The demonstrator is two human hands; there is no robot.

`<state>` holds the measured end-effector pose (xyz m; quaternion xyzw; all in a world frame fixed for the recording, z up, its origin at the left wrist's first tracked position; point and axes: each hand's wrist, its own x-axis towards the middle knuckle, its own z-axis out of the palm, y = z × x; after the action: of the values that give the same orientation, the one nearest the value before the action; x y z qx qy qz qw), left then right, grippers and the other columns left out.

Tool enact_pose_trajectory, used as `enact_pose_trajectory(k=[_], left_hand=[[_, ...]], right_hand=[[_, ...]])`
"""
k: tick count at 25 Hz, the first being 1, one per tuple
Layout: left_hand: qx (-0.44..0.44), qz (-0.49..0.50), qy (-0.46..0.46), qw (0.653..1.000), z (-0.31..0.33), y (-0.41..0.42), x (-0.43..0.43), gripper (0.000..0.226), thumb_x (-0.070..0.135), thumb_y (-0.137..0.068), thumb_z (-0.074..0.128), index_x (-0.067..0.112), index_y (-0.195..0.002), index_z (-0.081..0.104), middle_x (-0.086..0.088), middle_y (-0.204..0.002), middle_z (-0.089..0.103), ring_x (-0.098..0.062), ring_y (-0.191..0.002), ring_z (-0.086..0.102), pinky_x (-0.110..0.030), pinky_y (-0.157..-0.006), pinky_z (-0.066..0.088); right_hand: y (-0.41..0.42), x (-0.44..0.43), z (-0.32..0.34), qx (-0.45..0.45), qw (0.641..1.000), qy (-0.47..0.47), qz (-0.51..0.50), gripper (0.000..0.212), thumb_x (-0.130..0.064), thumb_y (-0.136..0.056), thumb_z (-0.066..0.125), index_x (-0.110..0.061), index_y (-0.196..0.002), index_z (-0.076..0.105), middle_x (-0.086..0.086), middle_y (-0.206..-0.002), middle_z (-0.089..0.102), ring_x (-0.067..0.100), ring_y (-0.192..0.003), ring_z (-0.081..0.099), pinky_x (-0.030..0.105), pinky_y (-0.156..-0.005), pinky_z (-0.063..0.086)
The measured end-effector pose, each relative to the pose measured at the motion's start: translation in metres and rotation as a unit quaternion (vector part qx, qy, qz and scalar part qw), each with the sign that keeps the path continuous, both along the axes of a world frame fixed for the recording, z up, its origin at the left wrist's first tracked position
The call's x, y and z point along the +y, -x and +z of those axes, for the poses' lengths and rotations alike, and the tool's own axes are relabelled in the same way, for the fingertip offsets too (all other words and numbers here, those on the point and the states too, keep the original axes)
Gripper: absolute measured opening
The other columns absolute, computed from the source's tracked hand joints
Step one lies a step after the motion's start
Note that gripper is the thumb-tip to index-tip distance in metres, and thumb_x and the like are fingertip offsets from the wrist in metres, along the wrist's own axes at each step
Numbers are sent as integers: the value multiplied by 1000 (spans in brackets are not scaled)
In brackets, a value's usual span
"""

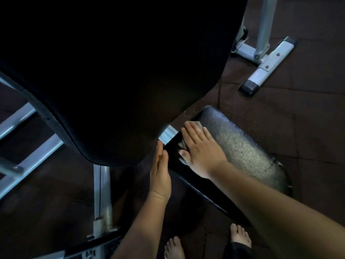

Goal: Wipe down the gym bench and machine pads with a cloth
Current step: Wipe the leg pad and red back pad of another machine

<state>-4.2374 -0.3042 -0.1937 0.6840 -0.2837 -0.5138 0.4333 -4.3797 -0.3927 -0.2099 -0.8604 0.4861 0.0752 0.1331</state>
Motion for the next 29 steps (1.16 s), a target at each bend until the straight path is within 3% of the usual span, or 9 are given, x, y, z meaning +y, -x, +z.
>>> enact_pose_trajectory(k=[4, 8, 11, 13, 15, 19, 22, 25, 29], left_hand=[[51, 17, -6, 999, -3, -4, -1, 94, 83, -79, 49, 40, -160, 30, 26, -155, 37, 20, -127, 40, -16, -104, 34], [51, 24, 5, 998, -2, -9, -1, 109, 95, -70, 45, 36, -161, 30, 24, -162, 31, 19, -137, 32, -26, -122, 22], [60, 39, 6, 997, -1, -7, -3, 116, 96, -67, 48, 32, -162, 29, 22, -164, 30, 22, -133, 32, -23, -120, 19], [57, 42, 1, 997, -1, -6, -4, 99, 88, -81, 47, 31, -161, 31, 18, -164, 32, 22, -129, 35, -18, -113, 26], [60, 45, -13, 997, -2, -7, -3, 85, 79, -91, 42, 31, -160, 34, 16, -163, 36, 17, -129, 41, -18, -108, 33], [32, 11, -29, 999, 5, -6, -2, 80, 75, -95, 36, 32, -162, 29, 18, -167, 26, 7, -146, 27, -23, -118, 21], [-9, -16, -30, 999, 8, 0, -2, 71, 60, -101, 30, 29, -164, 22, 14, -171, 15, 3, -153, 14, -27, -126, 11], [-35, -35, -45, 998, 7, 2, -4, 81, 69, -92, 28, 31, -164, 19, 14, -171, 10, 0, -156, 6, -38, -130, 7], [-72, -59, -75, 993, 9, 4, -5, 85, 74, -89, 23, 34, -164, 14, 16, -171, 5, -2, -157, 2, -43, -130, 6]], right_hand=[[-46, 46, -4, 0, 996, -1, 92, 71, -53, -106, 19, -18, -165, 2, 4, -173, -4, 23, -158, -15, 47, -129, -4], [22, 47, -6, -7, 977, 0, 215, 69, -52, -107, 26, -20, -166, 8, 0, -173, -2, 20, -159, -10, 44, -126, -4], [20, 6, -7, 9, 993, 13, 117, 72, -55, -106, 19, -18, -165, 7, 1, -173, -2, 19, -159, -12, 46, -128, 2], [-23, 7, -2, -5, 999, -2, 46, 72, -56, -105, 16, -19, -165, 3, 1, -173, -4, 19, -158, -13, 45, -129, -1], [-48, 37, -3, -15, 997, -16, 67, 70, -55, -106, 16, -20, -165, 1, 1, -173, -6, 20, -158, -14, 46, -129, -4], [13, 70, -1, -14, 990, -7, 140, 70, -52, -107, 22, -20, -165, 1, -1, -172, -9, 19, -158, -14, 44, -127, -6], [36, 25, -1, 0, 999, -2, 52, 72, -57, -105, 12, -18, -165, 2, 1, -173, -7, 19, -158, -16, 43, -128, -5], [-3, -11, 2, -9, 998, 6, -54, 73, -57, -105, 12, -16, -165, 4, 4, -173, -8, 20, -158, -17, 44, -129, -3], [6, 60, 2, -6, 998, -1, 65, 73, -57, -106, 19, -17, -165, 5, 4, -172, -9, 21, -158, -16, 47, -129, 0]])
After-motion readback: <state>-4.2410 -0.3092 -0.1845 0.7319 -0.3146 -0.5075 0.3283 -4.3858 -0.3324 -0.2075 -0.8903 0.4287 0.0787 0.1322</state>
